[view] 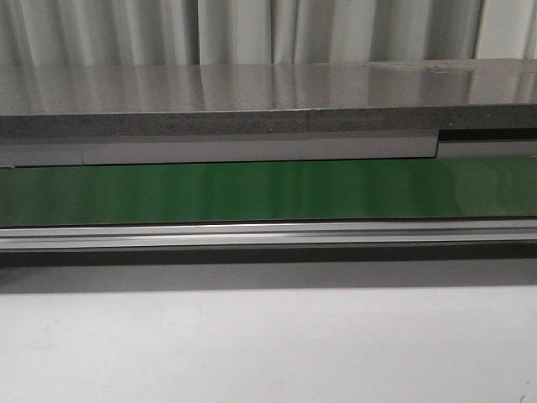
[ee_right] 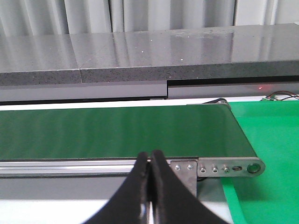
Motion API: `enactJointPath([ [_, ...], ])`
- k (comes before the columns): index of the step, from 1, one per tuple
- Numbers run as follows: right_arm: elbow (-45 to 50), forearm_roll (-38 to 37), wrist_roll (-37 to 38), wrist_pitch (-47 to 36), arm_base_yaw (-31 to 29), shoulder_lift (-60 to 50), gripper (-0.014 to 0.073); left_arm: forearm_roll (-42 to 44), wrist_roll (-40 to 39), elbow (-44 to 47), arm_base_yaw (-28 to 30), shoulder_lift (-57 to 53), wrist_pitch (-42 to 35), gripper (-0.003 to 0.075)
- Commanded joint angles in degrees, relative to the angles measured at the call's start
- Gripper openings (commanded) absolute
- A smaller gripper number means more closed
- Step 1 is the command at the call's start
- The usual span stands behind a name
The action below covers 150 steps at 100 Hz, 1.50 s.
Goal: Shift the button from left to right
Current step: 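Lift the button and place it on the near end of the belt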
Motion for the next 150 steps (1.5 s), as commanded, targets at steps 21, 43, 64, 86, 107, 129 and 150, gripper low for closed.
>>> enactJointPath([
  [21, -0.9, -0.7, -0.6, -4.7, -0.1, 0.8, -0.0067, -2.9, 0.8, -1.6, -7.6, -2.7, -1.5, -0.002],
  [43, -0.9, -0.7, -0.6, -4.7, -0.1, 0.8, -0.0067, -2.2, 0.8, -1.5, -10.9, -1.1, -1.7, -0.0017],
  [64, -0.9, -0.7, -0.6, -4.7, -0.1, 0.8, -0.0067, -2.2, 0.8, -1.4, -11.2, -0.9, -1.2, 0.0198],
  [86, -0.9, -0.7, -0.6, -4.7, -0.1, 0.8, -0.0067, -2.2, 0.8, -1.4, -11.2, -0.9, -0.7, 0.0524],
  [107, -0.9, -0.7, -0.6, -4.7, -0.1, 0.8, -0.0067, -2.8, 0.8, -1.4, -11.2, -1.2, -0.1, 0.054],
  [129, -0.9, -0.7, -0.6, -4.7, -0.1, 0.8, -0.0067, -4.0, 0.9, -1.2, -11.2, -5.8, -1.1, 0.0535],
  [150, -0.9, -0.7, -0.6, -4.7, -0.1, 0.8, -0.0067, -9.5, 4.6, 5.1, -11.4, -15.1, -5.4, 0.0535],
])
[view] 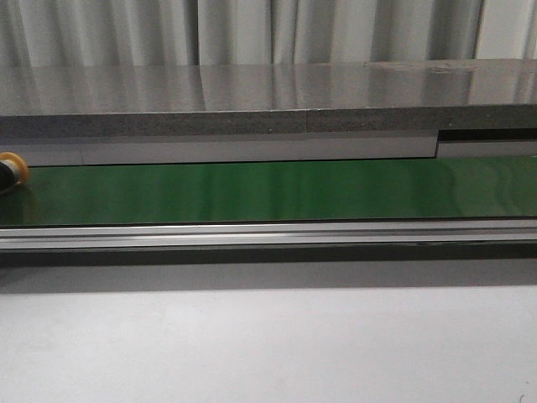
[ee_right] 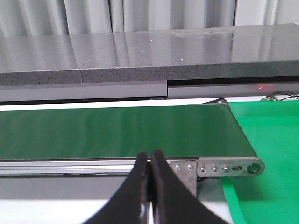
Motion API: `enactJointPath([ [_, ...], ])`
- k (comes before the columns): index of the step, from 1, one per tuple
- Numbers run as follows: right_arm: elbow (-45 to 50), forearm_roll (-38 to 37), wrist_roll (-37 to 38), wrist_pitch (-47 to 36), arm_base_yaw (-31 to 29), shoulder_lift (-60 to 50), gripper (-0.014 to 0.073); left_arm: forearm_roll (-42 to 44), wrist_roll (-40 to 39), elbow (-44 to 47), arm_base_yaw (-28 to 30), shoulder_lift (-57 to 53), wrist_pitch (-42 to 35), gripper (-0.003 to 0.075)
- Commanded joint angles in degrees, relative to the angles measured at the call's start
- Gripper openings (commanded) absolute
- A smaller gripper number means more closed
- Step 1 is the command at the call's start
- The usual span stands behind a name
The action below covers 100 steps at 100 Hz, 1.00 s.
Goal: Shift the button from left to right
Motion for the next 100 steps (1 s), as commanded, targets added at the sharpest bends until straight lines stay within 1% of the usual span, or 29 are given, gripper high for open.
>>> enactJointPath([
  [1, -0.9, -0.7, -0.6, -4.7, -0.1, 0.8, -0.0067, -3.8, 1.8, 2.2, -0.7, -7.1, -3.4, 0.0535],
  [14, -0.9, -0.7, -0.6, -4.7, -0.1, 0.8, -0.0067, -3.8, 3.7, 9.8, -2.3, -15.1, -10.1, 0.0535],
  [21, -0.9, -0.7, -0.6, -4.7, -0.1, 0.8, -0.0067, -3.8, 5.0, 14.6, -3.7, -20.3, -15.2, 0.0535],
  [27, -0.9, -0.7, -0.6, -4.7, -0.1, 0.8, -0.0067, -3.8, 6.4, 19.0, -5.0, -25.2, -20.4, 0.0535],
  [41, -0.9, -0.7, -0.6, -4.7, -0.1, 0.8, -0.0067, -3.3, 6.9, 29.8, -8.4, -36.7, -33.9, 0.0535],
  [46, -0.9, -0.7, -0.6, -4.7, -0.1, 0.8, -0.0067, -3.2, 8.5, 34.3, -9.7, -41.4, -38.5, 0.0535],
  [54, -0.9, -0.7, -0.6, -4.7, -0.1, 0.8, -0.0067, -3.0, 9.5, 39.7, -10.8, -47.1, -43.5, 0.0535],
  [75, -0.9, -0.7, -0.6, -4.7, -0.1, 0.8, -0.0067, -3.3, 9.5, 55.1, -11.1, -63.5, -52.9, 0.0535],
  [93, -0.9, -0.7, -0.6, -4.7, -0.1, 0.8, -0.0067, -3.3, 9.5, 64.5, -11.1, -74.8, -56.3, 0.0535],
  [100, -0.9, -0.7, -0.6, -4.7, -0.1, 0.8, -0.0067, -3.3, 9.5, 67.0, -11.1, -78.0, -59.3, 0.0535],
])
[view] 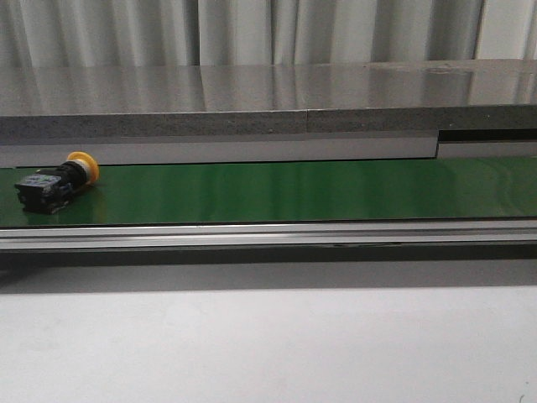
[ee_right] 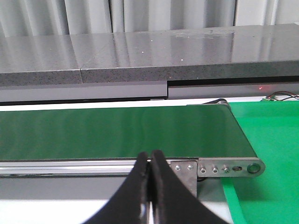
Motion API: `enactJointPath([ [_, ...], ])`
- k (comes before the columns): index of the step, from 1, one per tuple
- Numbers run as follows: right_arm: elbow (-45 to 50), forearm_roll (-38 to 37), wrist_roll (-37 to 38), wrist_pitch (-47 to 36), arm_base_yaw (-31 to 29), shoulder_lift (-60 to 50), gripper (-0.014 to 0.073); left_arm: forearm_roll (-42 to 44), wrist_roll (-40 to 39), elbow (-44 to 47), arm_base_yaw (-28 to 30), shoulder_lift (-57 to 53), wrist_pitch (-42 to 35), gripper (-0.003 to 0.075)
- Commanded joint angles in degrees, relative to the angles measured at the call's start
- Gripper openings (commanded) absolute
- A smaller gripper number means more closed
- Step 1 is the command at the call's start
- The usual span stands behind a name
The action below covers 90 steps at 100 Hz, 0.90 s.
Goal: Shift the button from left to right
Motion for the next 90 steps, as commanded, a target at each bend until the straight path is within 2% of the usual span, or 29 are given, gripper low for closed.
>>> enactJointPath([
  [1, -0.9, -0.7, -0.6, -4.7, -0.1, 0.8, -0.0067, -0.9, 0.1, 1.6, -0.3, -3.2, -9.1, 0.0535],
  [13, -0.9, -0.7, -0.6, -4.7, -0.1, 0.8, -0.0067, -0.9, 0.1, 3.6, -0.3, -6.0, -16.1, 0.0535],
  [43, -0.9, -0.7, -0.6, -4.7, -0.1, 0.8, -0.0067, -0.9, 0.1, 3.6, -0.3, -6.1, -15.9, 0.0516],
  [48, -0.9, -0.7, -0.6, -4.7, -0.1, 0.8, -0.0067, -0.9, 0.1, 3.6, -0.3, -6.1, -15.3, 0.047],
  [55, -0.9, -0.7, -0.6, -4.7, -0.1, 0.8, -0.0067, -0.9, 0.1, 3.7, -0.3, -6.1, -14.2, 0.0351],
  [72, -0.9, -0.7, -0.6, -4.7, -0.1, 0.8, -0.0067, -0.9, 0.1, 3.8, -0.3, -6.1, -12.4, -0.0012],
  [90, -0.9, -0.7, -0.6, -4.8, -0.1, 0.8, -0.0067, -0.9, 0.1, 4.2, -0.3, -6.1, -11.8, -0.002],
])
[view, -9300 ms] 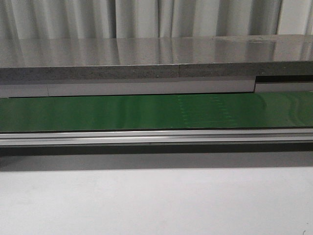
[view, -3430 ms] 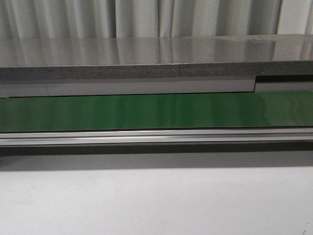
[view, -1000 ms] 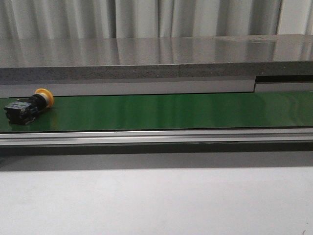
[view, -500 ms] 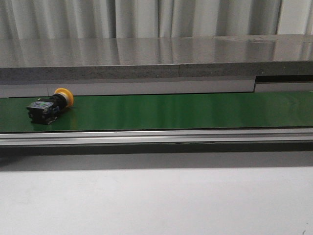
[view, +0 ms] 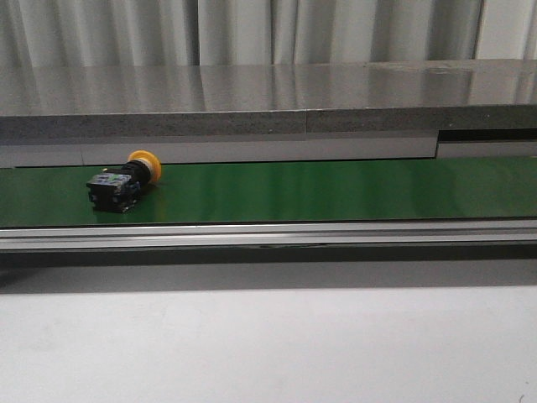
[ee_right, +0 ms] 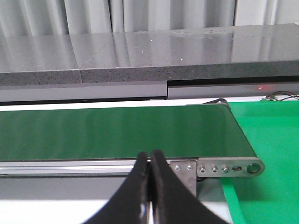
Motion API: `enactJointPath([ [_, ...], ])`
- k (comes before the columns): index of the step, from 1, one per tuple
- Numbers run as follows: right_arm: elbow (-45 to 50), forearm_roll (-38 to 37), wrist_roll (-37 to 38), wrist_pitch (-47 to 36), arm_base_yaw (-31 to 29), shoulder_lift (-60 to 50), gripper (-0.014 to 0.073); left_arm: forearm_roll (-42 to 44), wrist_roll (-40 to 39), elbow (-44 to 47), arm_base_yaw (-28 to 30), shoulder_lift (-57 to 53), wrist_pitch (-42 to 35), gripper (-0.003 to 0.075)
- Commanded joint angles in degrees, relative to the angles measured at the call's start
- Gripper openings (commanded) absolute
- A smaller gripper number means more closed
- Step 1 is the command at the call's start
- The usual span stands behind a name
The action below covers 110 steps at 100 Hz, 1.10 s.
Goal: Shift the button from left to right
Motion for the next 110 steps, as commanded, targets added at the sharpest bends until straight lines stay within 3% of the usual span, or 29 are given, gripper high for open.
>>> enactJointPath([
  [1, -0.9, -0.7, -0.6, -4.8, -0.1, 0.8, -0.0067, -0.5, -0.1, -1.4, -0.3, 0.5, -3.3, -0.002],
  [39, -1.2, 2.6, -0.6, -10.2, -0.1, 0.8, -0.0067, -0.5, -0.1, -1.4, -0.3, 0.5, -2.5, -0.002],
  [55, -5.4, 4.7, -0.6, -7.8, -0.1, 2.1, -0.0067, -0.5, -0.1, -1.4, -0.3, 0.5, -2.5, -0.002],
  [78, -19.0, 4.7, -0.6, 5.6, -0.1, 12.1, -0.0067, -0.5, -0.1, -1.4, -0.3, 0.5, -2.5, -0.002],
  [110, -43.2, 7.4, -0.6, 29.4, -0.1, 38.5, -0.0067, -0.5, -0.1, -1.4, -0.3, 0.5, -2.5, -0.002],
])
